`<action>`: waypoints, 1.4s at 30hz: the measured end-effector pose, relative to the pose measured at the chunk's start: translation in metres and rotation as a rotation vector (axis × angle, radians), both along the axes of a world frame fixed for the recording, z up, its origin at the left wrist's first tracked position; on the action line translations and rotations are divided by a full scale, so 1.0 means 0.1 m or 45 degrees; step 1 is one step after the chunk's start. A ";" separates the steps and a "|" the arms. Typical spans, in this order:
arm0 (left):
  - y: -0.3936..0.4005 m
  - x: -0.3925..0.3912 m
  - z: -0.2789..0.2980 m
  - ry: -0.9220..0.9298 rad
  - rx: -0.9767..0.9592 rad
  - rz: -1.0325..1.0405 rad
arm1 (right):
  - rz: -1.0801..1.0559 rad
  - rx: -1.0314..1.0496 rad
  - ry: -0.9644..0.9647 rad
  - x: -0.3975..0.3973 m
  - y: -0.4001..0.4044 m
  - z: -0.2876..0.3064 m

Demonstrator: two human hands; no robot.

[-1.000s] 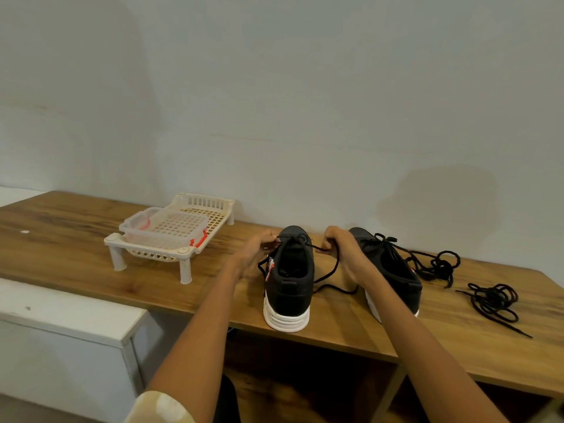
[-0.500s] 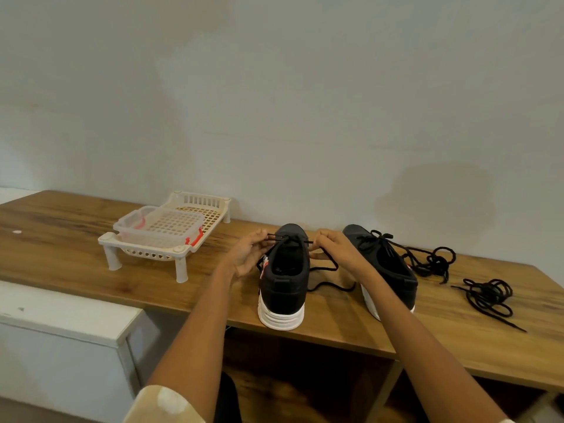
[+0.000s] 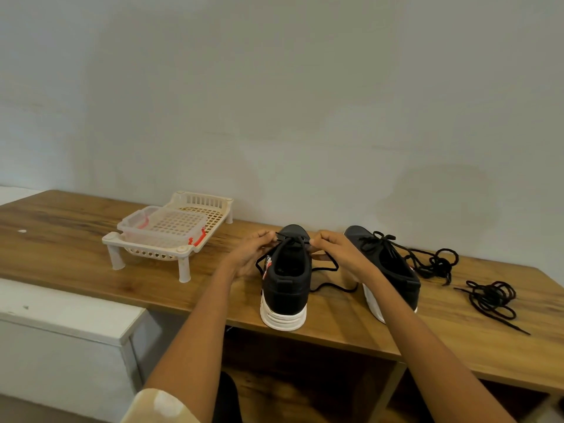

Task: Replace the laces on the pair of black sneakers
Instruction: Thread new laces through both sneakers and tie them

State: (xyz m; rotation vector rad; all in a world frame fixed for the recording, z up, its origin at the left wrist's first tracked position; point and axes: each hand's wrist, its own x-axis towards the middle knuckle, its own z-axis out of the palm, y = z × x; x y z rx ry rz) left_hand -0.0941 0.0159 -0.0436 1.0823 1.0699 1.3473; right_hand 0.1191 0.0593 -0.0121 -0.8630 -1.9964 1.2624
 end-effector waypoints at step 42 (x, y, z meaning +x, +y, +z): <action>-0.20 -0.16 0.09 0.789 0.029 0.063 | -0.132 0.449 -0.271 -0.23 0.11 -0.09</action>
